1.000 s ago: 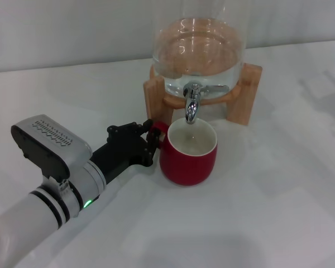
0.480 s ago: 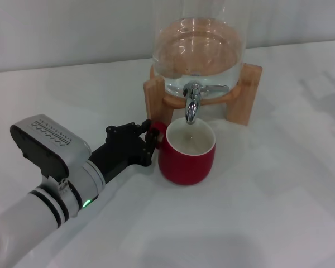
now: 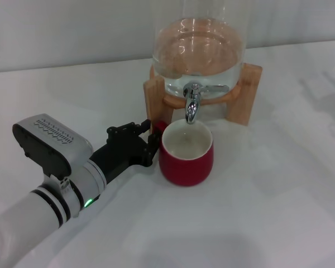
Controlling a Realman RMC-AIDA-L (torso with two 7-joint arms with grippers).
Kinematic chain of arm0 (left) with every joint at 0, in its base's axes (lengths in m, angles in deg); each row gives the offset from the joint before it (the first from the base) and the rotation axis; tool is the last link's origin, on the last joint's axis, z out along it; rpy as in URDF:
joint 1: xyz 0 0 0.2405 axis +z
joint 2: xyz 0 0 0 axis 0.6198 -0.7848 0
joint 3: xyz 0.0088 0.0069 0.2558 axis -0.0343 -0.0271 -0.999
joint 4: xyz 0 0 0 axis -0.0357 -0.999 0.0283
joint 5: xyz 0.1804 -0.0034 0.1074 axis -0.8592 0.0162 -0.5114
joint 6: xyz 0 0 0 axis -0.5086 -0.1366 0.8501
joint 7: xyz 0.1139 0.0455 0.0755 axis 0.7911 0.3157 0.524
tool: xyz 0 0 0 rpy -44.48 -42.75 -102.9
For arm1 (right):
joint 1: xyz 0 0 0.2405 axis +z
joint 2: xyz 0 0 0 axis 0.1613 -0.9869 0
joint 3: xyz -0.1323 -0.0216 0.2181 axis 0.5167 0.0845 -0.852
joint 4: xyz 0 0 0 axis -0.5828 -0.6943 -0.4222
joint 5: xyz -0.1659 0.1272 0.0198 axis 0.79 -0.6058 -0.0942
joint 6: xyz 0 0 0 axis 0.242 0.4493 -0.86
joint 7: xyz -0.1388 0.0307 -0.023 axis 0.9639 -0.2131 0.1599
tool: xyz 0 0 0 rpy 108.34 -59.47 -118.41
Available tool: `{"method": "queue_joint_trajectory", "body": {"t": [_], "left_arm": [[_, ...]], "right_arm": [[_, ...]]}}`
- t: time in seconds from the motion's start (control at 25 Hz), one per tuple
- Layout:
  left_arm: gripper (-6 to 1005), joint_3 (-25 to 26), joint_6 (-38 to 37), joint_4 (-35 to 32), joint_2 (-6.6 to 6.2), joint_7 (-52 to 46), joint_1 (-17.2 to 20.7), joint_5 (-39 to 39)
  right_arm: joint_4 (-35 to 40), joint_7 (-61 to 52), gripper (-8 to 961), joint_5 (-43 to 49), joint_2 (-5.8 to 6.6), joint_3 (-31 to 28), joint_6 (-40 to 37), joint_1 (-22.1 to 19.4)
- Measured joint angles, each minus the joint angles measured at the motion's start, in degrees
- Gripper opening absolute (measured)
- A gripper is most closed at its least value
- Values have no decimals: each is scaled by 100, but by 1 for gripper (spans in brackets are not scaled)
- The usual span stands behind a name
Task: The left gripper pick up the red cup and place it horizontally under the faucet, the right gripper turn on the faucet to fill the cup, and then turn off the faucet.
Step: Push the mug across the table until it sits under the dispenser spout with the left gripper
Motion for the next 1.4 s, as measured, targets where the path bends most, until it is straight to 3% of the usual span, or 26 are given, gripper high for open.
{"method": "queue_joint_trajectory", "body": {"t": [0.36, 1.4], "left_arm": [[356, -1, 87, 20, 2, -13, -1, 20], [426, 149, 227, 42, 15, -88, 49, 14]], "right_arm": [[4, 14, 708, 0, -10, 0, -4, 1], [63, 13, 708, -4, -25, 0, 45, -8]]}}
